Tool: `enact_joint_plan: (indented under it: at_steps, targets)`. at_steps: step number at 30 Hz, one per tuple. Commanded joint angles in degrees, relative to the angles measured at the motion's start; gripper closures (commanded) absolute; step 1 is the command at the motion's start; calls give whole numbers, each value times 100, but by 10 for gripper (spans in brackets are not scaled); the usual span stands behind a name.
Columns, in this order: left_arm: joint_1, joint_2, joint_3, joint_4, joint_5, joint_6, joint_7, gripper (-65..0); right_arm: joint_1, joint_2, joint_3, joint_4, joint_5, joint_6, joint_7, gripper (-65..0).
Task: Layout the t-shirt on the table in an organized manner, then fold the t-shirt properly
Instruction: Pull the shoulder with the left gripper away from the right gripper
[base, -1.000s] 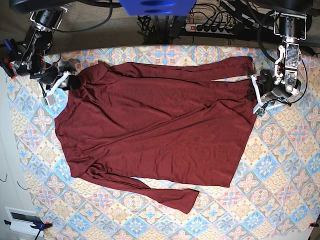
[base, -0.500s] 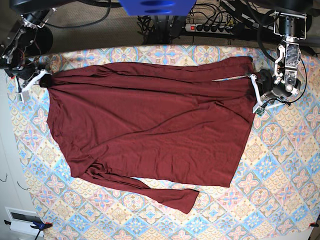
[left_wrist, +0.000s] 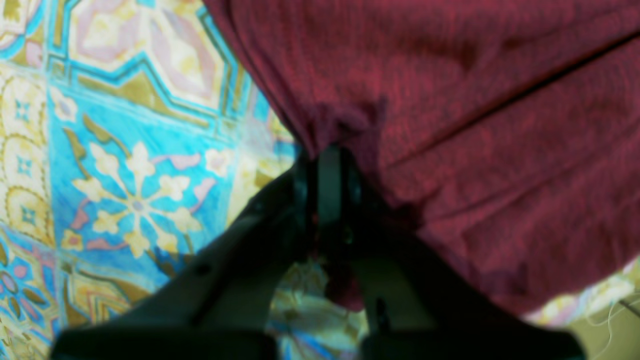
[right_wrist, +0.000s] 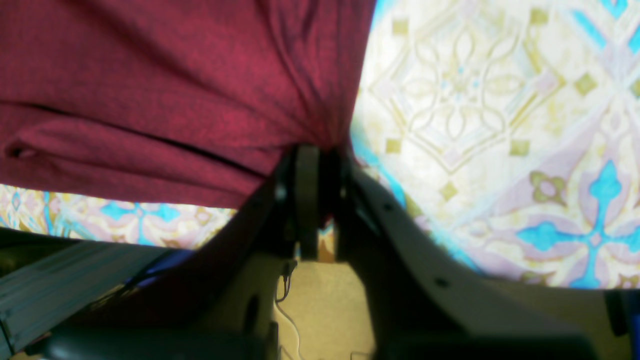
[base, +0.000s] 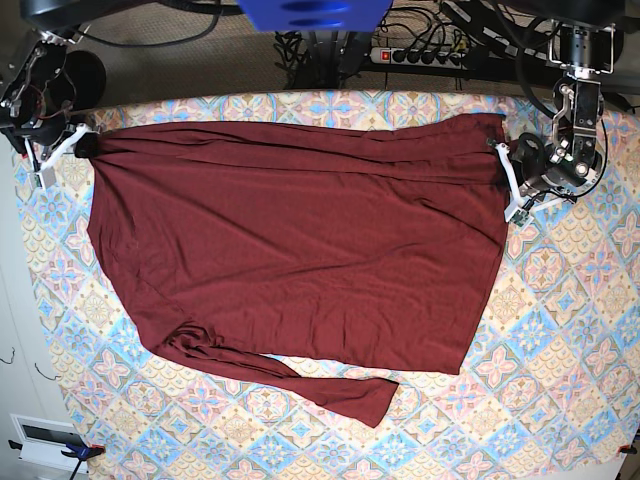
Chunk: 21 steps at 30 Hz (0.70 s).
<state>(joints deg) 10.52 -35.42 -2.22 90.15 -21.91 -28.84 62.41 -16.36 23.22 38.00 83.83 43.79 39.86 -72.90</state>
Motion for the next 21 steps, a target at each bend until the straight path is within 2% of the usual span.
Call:
enact_joint_plan:
  at_steps: [1,5,7,11,14,16,18,21]
  targets:
    - [-46,-155,-29,80,7,5,14,0,40,161,55,78,65,14,86,-9]
    - [-46,-181,-73,80,-2,5,31,0,40,161,55,87,65,14,86,-9]
    - [-37,-190,-134,80,-2,5,49,-34,40,161,55,87,65,14,86,-9]
    - [121,-181,-547,88,-11,5,49,-145,40,161,46,87,65,14,86,-10]
    - [121,-190,-547,88,-81,5,102,-267,32,152,46,87,65,14,86,-10]
    - [121,-190,-556,88,-160,5,269,-327,32,152,46,87,65,14,86,-10]
    - [112,-199,-574,124,-336,5,418,-356,32,152,46,87,65,14,86,-10]
    - [350,-278,-899,449,-811,5,638,-355,32,152,46,87,65,14,86,-10]
